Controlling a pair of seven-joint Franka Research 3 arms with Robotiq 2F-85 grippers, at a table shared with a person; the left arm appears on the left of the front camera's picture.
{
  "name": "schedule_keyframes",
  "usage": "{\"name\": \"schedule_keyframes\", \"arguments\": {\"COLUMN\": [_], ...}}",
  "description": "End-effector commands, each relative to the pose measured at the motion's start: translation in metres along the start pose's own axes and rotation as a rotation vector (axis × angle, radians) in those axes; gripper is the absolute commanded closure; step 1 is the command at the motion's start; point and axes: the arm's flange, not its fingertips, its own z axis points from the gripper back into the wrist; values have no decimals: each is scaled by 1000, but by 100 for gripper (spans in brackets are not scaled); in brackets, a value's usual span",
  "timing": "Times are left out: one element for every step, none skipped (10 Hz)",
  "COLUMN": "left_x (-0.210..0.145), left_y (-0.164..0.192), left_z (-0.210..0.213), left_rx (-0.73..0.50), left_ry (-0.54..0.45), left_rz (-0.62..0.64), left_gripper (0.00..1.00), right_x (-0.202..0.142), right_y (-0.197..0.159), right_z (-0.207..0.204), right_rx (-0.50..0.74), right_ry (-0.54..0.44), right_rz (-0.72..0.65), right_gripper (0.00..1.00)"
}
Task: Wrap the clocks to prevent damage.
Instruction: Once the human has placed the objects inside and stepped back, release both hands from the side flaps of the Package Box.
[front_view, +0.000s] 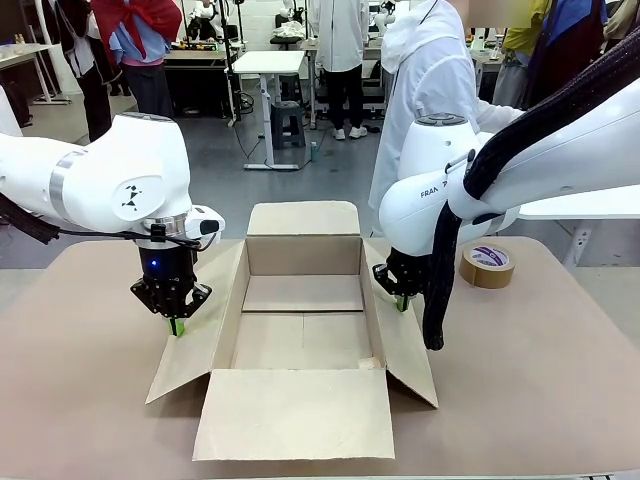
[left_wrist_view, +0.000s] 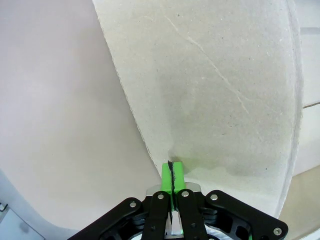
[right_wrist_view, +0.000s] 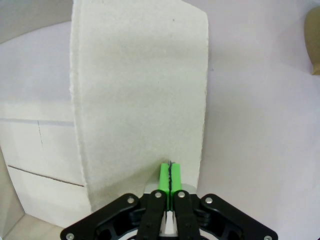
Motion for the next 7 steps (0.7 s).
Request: {"name": "schedule_keyframes", "arguments": {"left_x": [0,0,0,0,0,0,0], "left_y": [1,1,1,1,1,1,1], "left_z": [0,0,0,0,0,0,0], "left_rx": [6,6,6,6,6,6,6], "left_ry": [-5,-5,-5,-5,-5,-5,-5], "left_rz": [-3,-3,-3,-3,-3,-3,-3], "left_gripper": [99,99,99,99,99,99,99], "right_x": [-3,-3,-3,-3,-3,-3,-3], "right_y": [1,1,1,1,1,1,1], "right_z": [-1,-1,-1,-1,-1,-1,-1], "right_rx": [-1,-1,-1,-1,-1,-1,-1], "right_ry": [0,0,0,0,0,0,0], "right_rz": [-2,-2,-2,-2,-2,-2,-2], "right_gripper": [99,99,99,99,99,99,99]}}
